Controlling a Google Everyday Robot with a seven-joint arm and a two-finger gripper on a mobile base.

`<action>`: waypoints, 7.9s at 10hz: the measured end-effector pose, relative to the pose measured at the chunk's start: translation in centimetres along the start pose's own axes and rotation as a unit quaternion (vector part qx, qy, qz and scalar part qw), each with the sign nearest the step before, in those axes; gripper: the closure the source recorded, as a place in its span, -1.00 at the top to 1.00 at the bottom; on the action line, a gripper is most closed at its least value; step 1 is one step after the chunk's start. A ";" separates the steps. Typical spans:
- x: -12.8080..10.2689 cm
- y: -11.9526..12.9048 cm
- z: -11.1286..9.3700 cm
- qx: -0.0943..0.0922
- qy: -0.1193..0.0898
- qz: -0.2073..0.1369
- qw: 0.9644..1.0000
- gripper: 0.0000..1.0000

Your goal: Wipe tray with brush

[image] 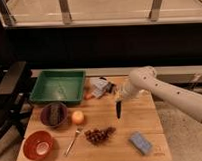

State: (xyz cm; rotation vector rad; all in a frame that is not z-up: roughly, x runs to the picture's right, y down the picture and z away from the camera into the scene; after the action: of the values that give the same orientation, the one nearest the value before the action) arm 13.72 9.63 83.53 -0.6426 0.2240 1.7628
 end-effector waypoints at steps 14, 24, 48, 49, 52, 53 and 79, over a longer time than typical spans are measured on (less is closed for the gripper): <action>-2.0 16.0 2.9 -0.038 0.008 -0.205 0.978 -1.00; -5.2 20.1 3.1 -0.004 -0.038 -0.285 0.958 -1.00; -11.6 25.1 7.3 0.154 0.005 -0.431 0.889 -1.00; -11.9 26.4 7.1 0.148 -0.007 -0.442 0.885 -1.00; -10.7 31.5 6.9 0.100 -0.041 -0.486 0.867 -1.00; -9.5 32.1 6.9 0.078 -0.042 -0.495 0.864 -1.00; -10.5 20.4 8.8 0.135 0.016 -0.430 0.893 -1.00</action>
State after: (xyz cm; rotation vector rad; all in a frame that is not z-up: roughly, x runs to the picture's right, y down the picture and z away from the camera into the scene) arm -6.46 -1.00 92.80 -0.4575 0.1642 0.8446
